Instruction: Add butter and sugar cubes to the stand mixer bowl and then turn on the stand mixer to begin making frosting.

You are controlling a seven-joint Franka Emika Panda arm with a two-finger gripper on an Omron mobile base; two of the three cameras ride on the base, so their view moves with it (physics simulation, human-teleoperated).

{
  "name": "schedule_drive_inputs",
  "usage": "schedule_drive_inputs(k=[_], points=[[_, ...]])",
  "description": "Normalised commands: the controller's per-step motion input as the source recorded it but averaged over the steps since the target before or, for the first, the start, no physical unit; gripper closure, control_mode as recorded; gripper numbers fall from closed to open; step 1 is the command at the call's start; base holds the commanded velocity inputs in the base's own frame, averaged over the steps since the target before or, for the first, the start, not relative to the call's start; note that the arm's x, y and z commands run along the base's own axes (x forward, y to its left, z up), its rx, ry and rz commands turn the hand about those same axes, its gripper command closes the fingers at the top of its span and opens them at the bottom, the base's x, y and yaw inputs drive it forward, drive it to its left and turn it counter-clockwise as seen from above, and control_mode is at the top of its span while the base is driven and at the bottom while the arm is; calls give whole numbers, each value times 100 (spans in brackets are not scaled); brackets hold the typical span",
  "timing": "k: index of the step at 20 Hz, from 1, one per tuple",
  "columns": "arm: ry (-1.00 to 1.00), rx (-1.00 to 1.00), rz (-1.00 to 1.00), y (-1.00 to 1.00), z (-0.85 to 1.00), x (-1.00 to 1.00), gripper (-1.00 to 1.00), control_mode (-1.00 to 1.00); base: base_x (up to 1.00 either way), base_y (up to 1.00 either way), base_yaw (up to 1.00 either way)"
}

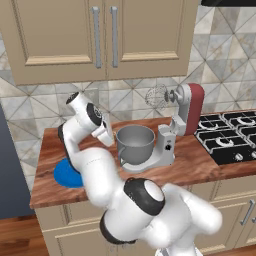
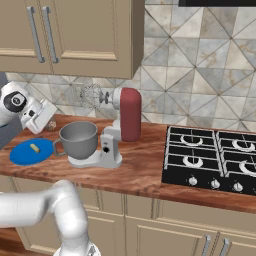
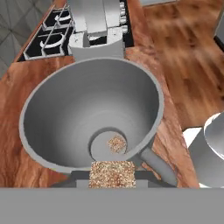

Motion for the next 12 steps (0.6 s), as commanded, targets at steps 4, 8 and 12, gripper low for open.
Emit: schedule_drive_inputs(k=[4,8,12], points=[[-4,1,16,-43,22,0,100,-100,0,0,0],[0,0,8,-53,0,6,100,-100,0,0,0],[0,0,7,-42,-17,34,100,-100,0,0,0]])
